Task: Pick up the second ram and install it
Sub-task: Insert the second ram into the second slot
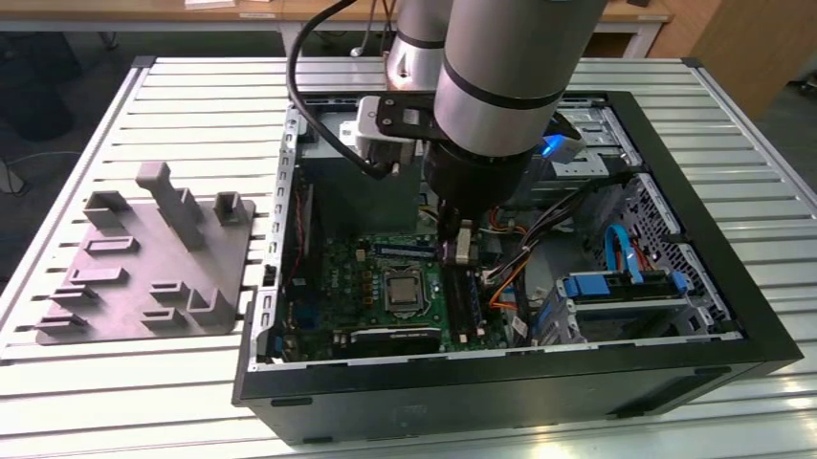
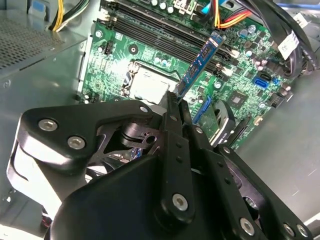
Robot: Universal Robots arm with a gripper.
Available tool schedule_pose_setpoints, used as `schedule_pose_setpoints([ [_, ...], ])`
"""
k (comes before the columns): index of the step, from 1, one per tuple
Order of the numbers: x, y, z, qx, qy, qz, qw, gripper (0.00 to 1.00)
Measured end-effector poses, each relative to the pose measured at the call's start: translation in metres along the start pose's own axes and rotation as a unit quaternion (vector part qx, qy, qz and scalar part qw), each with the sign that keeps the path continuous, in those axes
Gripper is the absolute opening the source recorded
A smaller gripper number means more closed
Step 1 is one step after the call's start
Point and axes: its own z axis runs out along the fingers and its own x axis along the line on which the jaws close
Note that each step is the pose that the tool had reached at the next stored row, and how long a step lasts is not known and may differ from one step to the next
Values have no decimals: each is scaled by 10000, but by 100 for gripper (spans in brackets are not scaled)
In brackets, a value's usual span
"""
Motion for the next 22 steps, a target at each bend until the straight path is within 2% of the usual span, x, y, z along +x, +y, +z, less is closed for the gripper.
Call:
schedule_pose_setpoints([
  [9, 0, 0, 2, 19, -19, 306, 9995, 14],
  [22, 0, 0, 3, 38, -38, 599, 9982, 14],
])
